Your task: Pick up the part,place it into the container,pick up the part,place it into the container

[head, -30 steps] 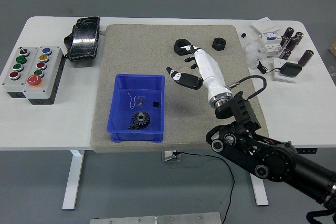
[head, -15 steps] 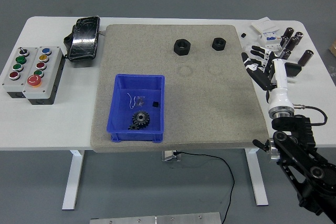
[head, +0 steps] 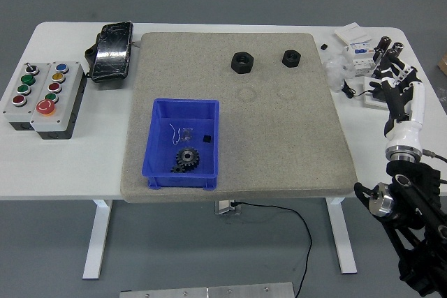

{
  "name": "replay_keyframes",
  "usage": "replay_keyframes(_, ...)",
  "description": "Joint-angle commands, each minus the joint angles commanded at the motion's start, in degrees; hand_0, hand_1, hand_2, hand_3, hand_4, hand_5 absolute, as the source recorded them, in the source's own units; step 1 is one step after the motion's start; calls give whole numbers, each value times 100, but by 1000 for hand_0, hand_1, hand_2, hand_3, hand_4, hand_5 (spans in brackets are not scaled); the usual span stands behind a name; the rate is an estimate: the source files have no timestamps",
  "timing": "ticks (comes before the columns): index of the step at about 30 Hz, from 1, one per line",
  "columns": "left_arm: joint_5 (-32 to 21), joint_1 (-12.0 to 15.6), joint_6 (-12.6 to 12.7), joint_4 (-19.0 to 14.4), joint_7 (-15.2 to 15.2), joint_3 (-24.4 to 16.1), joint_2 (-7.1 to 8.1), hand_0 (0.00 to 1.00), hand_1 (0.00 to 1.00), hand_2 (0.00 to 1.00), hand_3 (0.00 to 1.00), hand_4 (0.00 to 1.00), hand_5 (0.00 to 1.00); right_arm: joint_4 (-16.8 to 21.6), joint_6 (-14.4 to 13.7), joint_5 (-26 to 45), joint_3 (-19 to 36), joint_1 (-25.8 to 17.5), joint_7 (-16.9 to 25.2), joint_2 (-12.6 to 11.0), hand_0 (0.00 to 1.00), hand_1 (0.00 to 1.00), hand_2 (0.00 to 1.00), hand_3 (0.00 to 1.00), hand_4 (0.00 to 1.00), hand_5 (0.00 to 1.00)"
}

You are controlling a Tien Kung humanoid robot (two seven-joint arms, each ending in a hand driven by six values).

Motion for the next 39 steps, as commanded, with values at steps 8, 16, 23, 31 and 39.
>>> replay_keyframes(8,45,-8,-32,0,39,-22,32,631,496,505,593,645,339,-30,-77,-5,57,2,67,87,542,646,685,663,800,460)
replay_keyframes(16,158,88,224,0,189,-50,-70,626,436,451,594,648,338,-2,-85,-23,160,-36,47,24,544,645,686,666,787,478)
replay_keyframes(23,218,142,353,0,363,-50,-183,616,330,372,592,649,338,15,-45,63,330,-67,81,2,548,644,686,666,788,479)
replay_keyframes(31,292,170,399,0,539,-75,-216,610,294,335,591,651,340,25,53,244,417,-103,105,-33,550,643,686,665,786,479)
replay_keyframes(39,439,152,459,0,645,-163,-200,594,241,244,589,657,345,16,143,330,420,-56,140,14,555,646,685,665,776,474)
